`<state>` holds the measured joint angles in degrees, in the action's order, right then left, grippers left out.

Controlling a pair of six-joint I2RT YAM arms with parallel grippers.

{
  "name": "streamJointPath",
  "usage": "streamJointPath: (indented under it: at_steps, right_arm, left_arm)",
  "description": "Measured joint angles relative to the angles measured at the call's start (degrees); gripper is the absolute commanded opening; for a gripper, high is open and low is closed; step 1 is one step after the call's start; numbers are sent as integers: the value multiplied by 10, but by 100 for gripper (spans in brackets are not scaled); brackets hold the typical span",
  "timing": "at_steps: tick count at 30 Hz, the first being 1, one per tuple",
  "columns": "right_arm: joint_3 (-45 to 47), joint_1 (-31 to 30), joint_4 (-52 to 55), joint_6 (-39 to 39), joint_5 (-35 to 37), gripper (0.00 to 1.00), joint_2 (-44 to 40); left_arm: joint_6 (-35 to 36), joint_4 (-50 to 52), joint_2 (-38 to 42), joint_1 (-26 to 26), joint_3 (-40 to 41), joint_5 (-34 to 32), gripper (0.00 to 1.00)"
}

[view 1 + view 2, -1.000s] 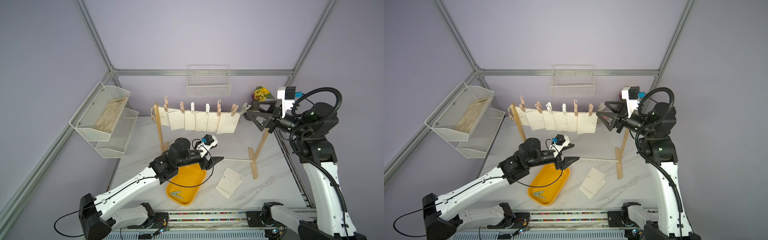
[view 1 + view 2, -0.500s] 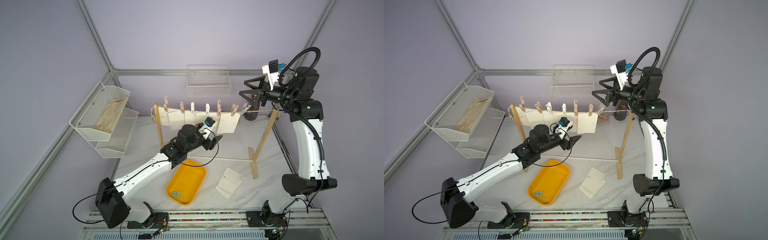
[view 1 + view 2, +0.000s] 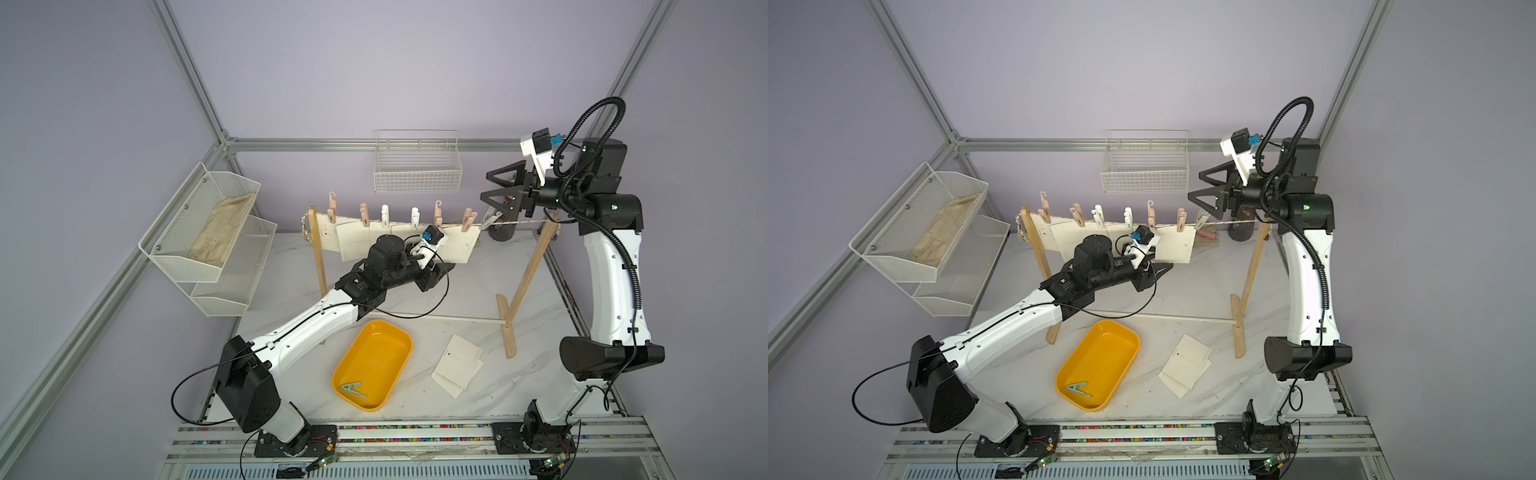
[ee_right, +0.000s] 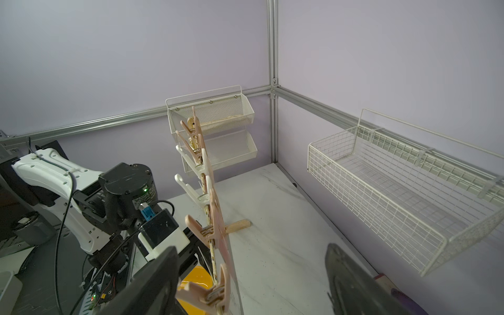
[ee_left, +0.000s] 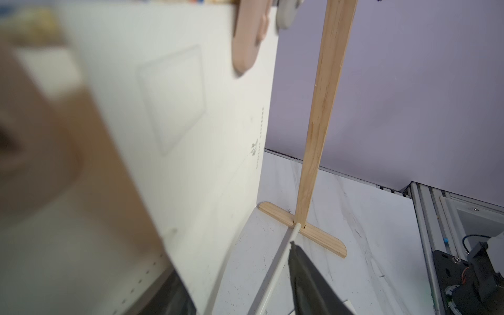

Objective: Remove the postcards from the strings
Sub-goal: Pinch the postcard on the clothesline, then remove the clamp from the clothesline.

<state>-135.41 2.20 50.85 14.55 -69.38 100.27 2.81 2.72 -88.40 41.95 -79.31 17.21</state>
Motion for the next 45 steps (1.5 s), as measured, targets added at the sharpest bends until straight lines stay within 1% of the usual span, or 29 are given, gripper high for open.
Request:
streamJointPath:
  at_steps: [4,6,8,17,21,25,34,40,45]
  right_arm:
    - [6,19,2,6,-19,84,-18]
    - [9,21,2,10,-26,87,-27]
    - [18,21,1,12,-31,88,-37]
    - [110,20,-15,10,-36,90,-56]
    - [132,18,-27,6,-35,91,-56]
    - [134,7,-36,5,-35,91,-55]
    - [147,-43,-41,12,-27,91,-51]
    - [135,-69,-20,35,-5,87,-28]
    - [128,-78,-7,49,6,77,-13]
  left_arm:
    - [-2,1,0,-4,-3,5,52]
    - [-2,3,0,-7,-10,6,52]
    - [-2,4,-3,-9,-18,7,51]
    - [-3,4,-18,-11,-30,20,46]
    - [-5,4,-26,-11,-30,22,44]
    - [-5,4,-27,-11,-30,24,43]
    - [-6,6,-28,-11,-36,27,42]
    - [-7,9,-28,-11,-38,30,41]
    - [-7,9,-30,-11,-38,32,38]
